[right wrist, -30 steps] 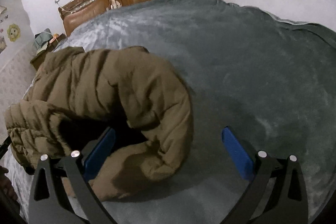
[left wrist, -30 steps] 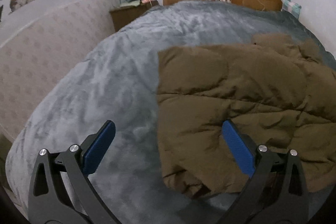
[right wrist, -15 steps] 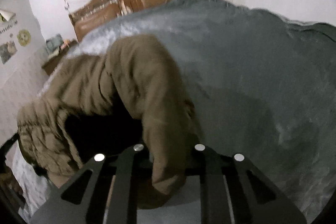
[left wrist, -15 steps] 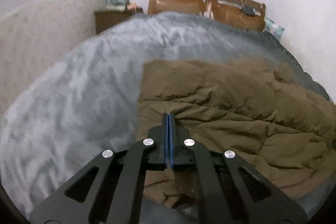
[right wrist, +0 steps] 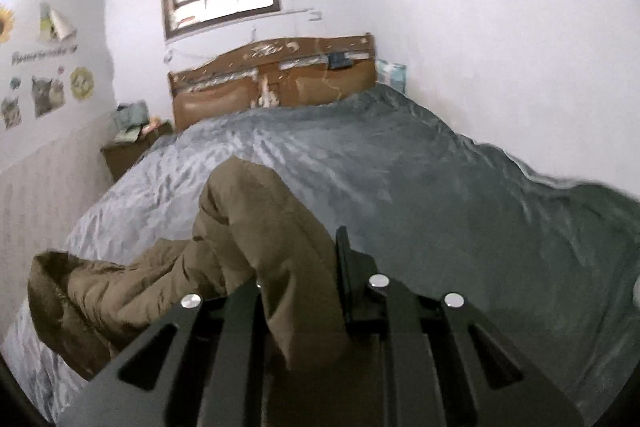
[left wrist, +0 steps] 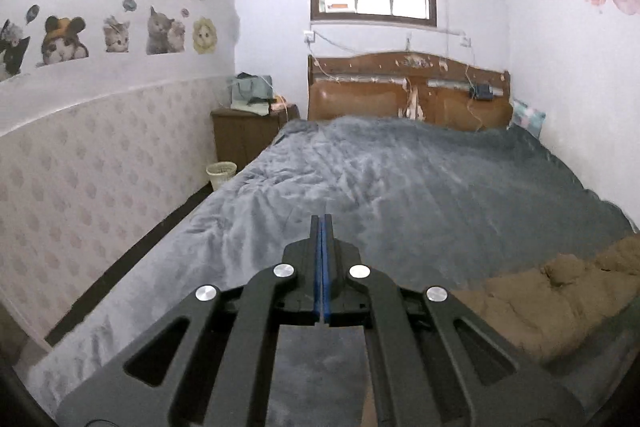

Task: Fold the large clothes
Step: 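Grasp the jacket edge with the right gripper while the left gripper grasps another edge, then lift the jacket with both grippers and shake it out above the bed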

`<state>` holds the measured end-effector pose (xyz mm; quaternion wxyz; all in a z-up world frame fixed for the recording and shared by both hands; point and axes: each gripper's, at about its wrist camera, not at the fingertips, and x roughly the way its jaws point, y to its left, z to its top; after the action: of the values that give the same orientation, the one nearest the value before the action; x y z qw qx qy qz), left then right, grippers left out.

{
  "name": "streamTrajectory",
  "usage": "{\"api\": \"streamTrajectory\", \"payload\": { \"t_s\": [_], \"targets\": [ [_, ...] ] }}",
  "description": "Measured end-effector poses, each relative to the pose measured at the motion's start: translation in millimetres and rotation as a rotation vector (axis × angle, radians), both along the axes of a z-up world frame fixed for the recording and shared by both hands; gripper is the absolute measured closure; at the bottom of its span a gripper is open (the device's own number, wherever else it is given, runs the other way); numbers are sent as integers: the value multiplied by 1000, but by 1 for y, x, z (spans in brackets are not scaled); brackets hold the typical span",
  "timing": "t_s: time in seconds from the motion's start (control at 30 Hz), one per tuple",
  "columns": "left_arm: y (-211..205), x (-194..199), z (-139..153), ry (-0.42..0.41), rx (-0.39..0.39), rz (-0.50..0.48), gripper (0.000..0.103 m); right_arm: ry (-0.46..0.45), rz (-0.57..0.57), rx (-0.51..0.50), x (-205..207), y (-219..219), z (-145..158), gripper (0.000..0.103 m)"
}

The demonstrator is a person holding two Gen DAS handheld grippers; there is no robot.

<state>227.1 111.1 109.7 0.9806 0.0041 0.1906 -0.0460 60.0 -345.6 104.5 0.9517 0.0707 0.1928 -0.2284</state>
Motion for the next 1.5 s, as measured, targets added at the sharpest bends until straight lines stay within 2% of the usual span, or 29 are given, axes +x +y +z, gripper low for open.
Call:
{"api": "streamTrajectory", "payload": {
  "t_s": [0.07,0.1,0.13,0.17,0.2,0.23,0.27,0.3,0.33,0.37,0.4,0.5,0.57,0.63,0.67,0.77,0.8,0.87,0.9,0.93,0.97,1.0,1.03,1.07,1.1,1.13,1.27,1.4,1.5],
  "targets": [
    [-4,13,-2,55,41,-13,103,45,8,-19,10,-2,-1,87],
    [-11,20,-12,110,50,-46,103,91,-11,-21,25,-9,-8,84],
    [-14,25,-16,144,51,-66,103,145,-41,-17,39,-16,-17,64],
    [-19,26,-27,175,59,-82,103,190,-73,-14,49,-23,-22,38],
    [-24,27,-40,205,72,-95,103,235,-121,-12,55,-31,-33,29],
    [-31,28,-55,239,79,-109,97,246,-148,-7,59,-34,-40,25],
    [-38,28,-71,273,95,-105,52,231,-161,14,54,-38,-46,23],
    [-42,27,-85,288,117,-89,22,211,-161,31,52,-38,-49,18],
    [-41,24,-92,279,131,-76,9,187,-149,49,48,-38,-51,11],
    [-45,23,-102,277,144,-75,4,161,-126,65,44,-37,-52,8],
    [-50,25,-113,287,153,-92,3,139,-91,79,41,-36,-53,8],
    [-57,46,-128,318,201,-102,3,114,-5,88,45,-30,-55,8],
    [-56,56,-137,340,197,-108,3,93,64,115,47,-26,-54,2],
    [-63,73,-146,386,160,-119,3,130,102,149,63,-23,-62,2],
    [-65,79,-158,413,150,-119,3,176,110,157,73,-24,-69,2],
    [-72,98,-186,490,141,-128,3,249,81,168,87,-32,-92,2],
    [-75,101,-196,519,137,-131,3,267,82,204,88,-36,-102,2],
    [-70,89,-205,524,118,-148,4,279,77,294,88,-43,-118,6],
    [-72,86,-208,520,111,-162,9,270,86,344,84,-46,-127,12],
    [-73,84,-210,523,111,-166,26,270,105,374,81,-45,-134,36],
    [-74,84,-213,524,117,-153,48,280,118,385,80,-43,-140,53],
    [-72,83,-214,519,112,-130,60,302,118,380,80,-39,-147,57],
    [-69,85,-217,523,94,-127,83,313,121,371,79,-36,-153,68],
    [-50,75,-217,534,30,-133,87,321,128,367,80,-31,-158,76],
    [-44,73,-214,534,-10,-133,89,318,133,369,79,-28,-158,79],
    [-40,70,-211,525,-17,-133,91,306,136,369,76,-25,-158,82],
    [-41,53,-192,460,33,-156,95,260,156,327,65,-15,-144,87],
    [-31,33,-160,407,13,-172,95,212,193,279,45,-3,-112,87],
    [-19,16,-126,355,15,-179,95,143,207,249,28,5,-82,89]
  ]
}}
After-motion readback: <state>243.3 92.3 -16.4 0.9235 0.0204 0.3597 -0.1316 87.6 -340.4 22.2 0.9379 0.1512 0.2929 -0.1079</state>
